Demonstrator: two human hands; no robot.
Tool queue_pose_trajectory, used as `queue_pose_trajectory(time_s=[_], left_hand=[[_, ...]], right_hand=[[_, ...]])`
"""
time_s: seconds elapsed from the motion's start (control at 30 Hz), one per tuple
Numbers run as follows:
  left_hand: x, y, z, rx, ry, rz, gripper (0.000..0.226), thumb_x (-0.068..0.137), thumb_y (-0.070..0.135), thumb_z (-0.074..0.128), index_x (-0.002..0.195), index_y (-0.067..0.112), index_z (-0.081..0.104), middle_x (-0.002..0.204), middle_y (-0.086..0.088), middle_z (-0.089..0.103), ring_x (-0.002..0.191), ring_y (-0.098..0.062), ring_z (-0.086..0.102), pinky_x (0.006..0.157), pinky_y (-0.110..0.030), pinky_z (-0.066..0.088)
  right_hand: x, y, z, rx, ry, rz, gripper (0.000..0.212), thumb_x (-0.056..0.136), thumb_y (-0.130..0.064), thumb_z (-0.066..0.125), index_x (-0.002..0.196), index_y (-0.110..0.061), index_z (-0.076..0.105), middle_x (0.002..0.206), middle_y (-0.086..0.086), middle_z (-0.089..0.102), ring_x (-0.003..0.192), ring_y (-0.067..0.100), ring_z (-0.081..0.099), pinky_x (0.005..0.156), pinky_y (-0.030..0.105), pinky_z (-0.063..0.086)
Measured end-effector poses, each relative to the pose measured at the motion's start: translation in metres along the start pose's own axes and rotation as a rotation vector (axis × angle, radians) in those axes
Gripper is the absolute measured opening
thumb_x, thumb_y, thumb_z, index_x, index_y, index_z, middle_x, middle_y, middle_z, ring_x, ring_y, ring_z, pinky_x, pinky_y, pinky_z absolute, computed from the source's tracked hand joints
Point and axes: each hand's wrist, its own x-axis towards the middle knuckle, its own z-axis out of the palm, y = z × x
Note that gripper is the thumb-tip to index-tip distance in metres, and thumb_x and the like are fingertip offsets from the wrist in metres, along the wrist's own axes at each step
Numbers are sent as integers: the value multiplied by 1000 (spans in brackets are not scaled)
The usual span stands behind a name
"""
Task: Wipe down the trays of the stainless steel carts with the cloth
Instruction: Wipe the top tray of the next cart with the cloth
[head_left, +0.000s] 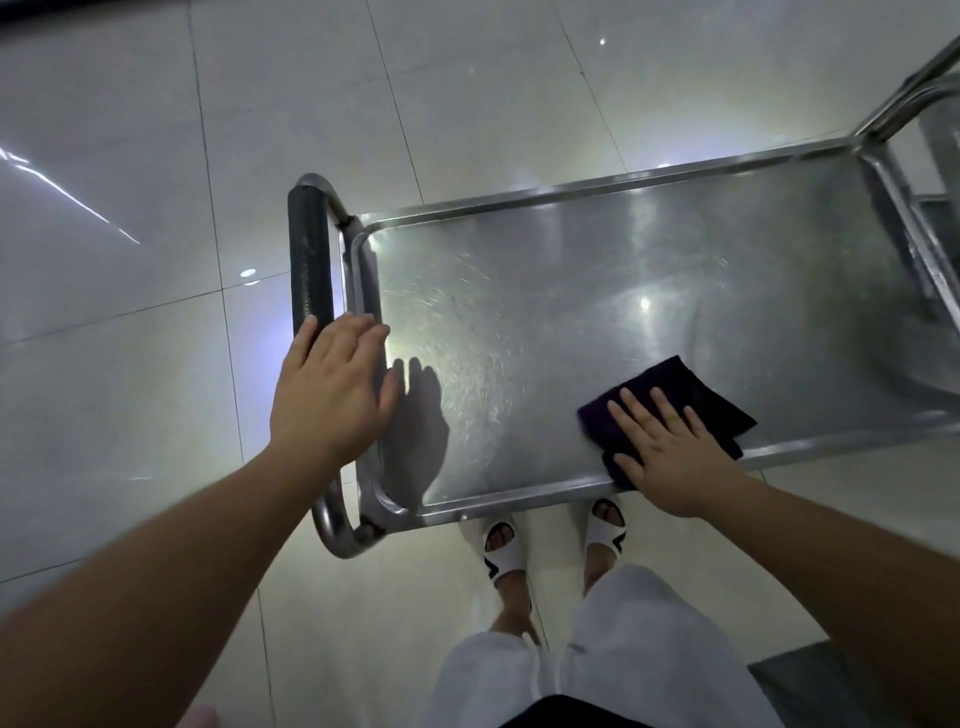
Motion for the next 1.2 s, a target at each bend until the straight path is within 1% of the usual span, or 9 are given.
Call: queue_pose_trajectory(time_s=[0.13, 0.27, 0.37, 0.43, 0.5, 0.7, 0.83, 1.03, 1.2], left_hand=[[0, 3, 0, 130, -54, 63, 48, 104, 37, 36, 142, 14, 54, 151, -9, 52, 143, -29, 43, 126, -56, 15], [3, 7, 5, 309, -135, 122, 51, 100, 29, 56, 147, 10, 52, 153, -15, 49, 144, -34, 41, 122, -66, 10], [13, 30, 18, 295, -188, 153, 50, 101, 28, 56, 147, 9, 52, 152, -18, 51, 144, -38, 43, 123, -58, 19], [22, 61, 30, 179, -206, 114, 47, 102, 30, 53, 146, 13, 53, 152, -15, 53, 141, -34, 47, 120, -53, 27], [33, 96, 43, 9, -226, 38, 47, 102, 35, 52, 145, 17, 53, 153, -10, 52, 141, -31, 48, 117, -48, 34], [68, 192, 84, -271, -212, -85, 55, 104, 34, 48, 154, 13, 42, 162, -9, 37, 149, -25, 36, 118, -43, 36], [94, 231, 107, -335, -151, -99, 55, 104, 37, 45, 154, 14, 40, 164, -11, 35, 152, -28, 32, 122, -48, 34], [129, 267, 122, -326, -81, -240, 59, 107, 39, 38, 161, 16, 28, 172, -11, 18, 160, -28, 12, 129, -46, 14], [130, 276, 142, -282, -66, -275, 62, 108, 42, 32, 165, 23, 17, 174, -4, 11, 161, -19, 0, 130, -44, 1]], right_hand=[[-2, 1, 3, 28, 49, -19, 65, 97, -65, 3, 146, -42, -32, 163, -15, -31, 154, 20, -26, 125, 47, -10], [0, 3, 9, 68, 95, -23, 74, 86, -67, -8, 152, -42, -28, 164, -16, -29, 154, 18, -26, 125, 47, -11], [-3, 5, 9, 124, 193, -36, 78, 88, -67, 1, 162, -42, 0, 171, -16, -6, 158, 17, -9, 126, 46, -1], [-1, 8, 4, 147, 278, -46, 71, 95, -63, 14, 160, -39, 24, 170, -13, 17, 157, 18, 8, 126, 45, 7], [6, 9, -2, 173, 350, -78, 65, 97, -60, 22, 156, -34, 34, 166, -10, 28, 156, 19, 14, 127, 44, 8], [26, 18, 5, 176, 311, -159, 72, 101, -66, 23, 164, -35, 6, 172, -9, 3, 158, 20, -11, 127, 50, -5], [17, 22, 21, 139, 417, -176, 70, 103, -62, 30, 164, -30, 17, 172, -4, 9, 159, 24, 0, 127, 53, 4], [11, 33, 40, 153, 418, -151, 68, 102, -63, 32, 163, -34, 18, 172, -5, 9, 159, 23, -1, 125, 60, 5], [4, 109, 45, 165, 441, -61, 67, 100, -63, 34, 162, -40, 19, 171, -10, 13, 159, 20, 4, 124, 61, 7]])
